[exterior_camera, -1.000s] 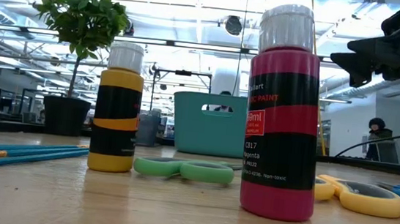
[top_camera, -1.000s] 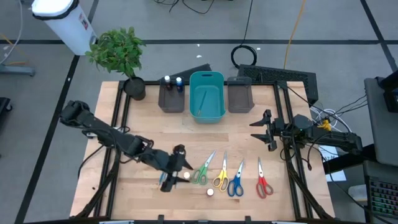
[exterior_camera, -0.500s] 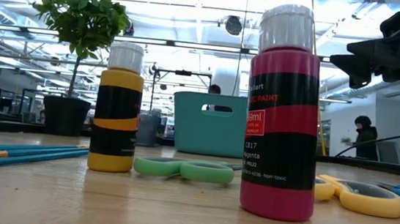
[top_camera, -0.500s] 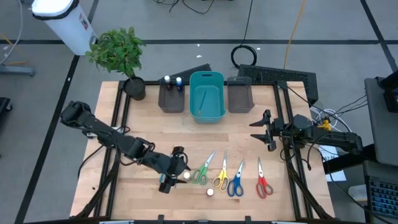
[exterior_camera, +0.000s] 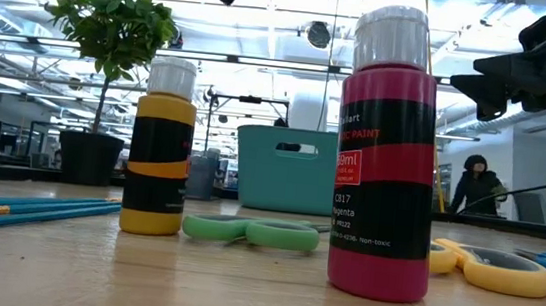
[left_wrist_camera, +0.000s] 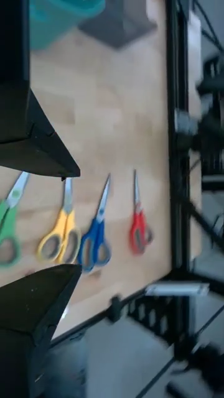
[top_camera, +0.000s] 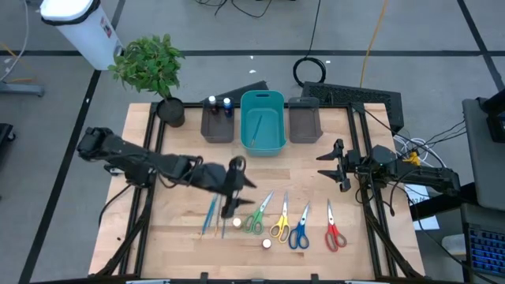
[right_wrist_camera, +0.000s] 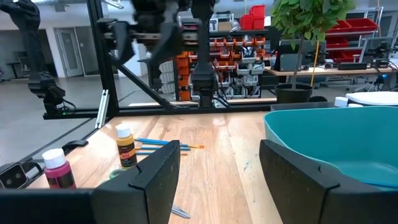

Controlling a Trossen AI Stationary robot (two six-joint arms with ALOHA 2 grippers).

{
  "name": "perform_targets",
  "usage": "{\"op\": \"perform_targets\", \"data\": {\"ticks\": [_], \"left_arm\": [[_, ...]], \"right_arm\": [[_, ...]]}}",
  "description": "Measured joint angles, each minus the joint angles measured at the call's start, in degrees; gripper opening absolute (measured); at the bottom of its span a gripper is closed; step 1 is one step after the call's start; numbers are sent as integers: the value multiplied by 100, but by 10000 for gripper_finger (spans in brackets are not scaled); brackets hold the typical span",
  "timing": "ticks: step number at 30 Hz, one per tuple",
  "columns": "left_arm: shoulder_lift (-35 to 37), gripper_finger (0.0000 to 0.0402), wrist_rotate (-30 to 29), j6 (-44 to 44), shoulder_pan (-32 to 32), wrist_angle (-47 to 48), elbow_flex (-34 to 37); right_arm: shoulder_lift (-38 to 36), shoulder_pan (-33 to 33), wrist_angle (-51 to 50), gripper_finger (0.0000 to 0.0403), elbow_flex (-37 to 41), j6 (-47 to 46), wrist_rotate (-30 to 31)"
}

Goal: Pick & Place Paint Supplies
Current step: Put the yellow paint bottle into the left black bin

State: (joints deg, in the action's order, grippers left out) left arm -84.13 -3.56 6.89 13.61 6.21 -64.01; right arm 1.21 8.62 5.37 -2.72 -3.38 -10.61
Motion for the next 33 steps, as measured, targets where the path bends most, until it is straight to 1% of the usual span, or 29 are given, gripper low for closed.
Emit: {"op": "perform_targets", "data": {"ticks": [6, 11, 18, 23, 28, 31, 33], "left_arm": [[-3, 248, 5, 90, -397, -500, 0], [-3, 248, 3, 88, -474, -911, 0], [-5, 248, -1, 215, -216, -1324, 0], [-69, 248, 11, -132, 95, -1697, 0], [-271, 248, 54, -360, 254, -2258, 0], [-418, 248, 56, -268, 305, -2313, 0], [-470, 248, 55, -175, 337, -2187, 2]], "right_arm": [[0, 1, 1, 212, 1, 0, 0], [0, 2, 0, 212, 0, 0, 0], [0, 0, 0, 212, 0, 0, 0], [0, 1, 0, 212, 0, 0, 0], [0, 2, 0, 212, 0, 0, 0], [0, 1, 0, 212, 0, 0, 0], [-1, 0, 0, 212, 2, 0, 0]]}}
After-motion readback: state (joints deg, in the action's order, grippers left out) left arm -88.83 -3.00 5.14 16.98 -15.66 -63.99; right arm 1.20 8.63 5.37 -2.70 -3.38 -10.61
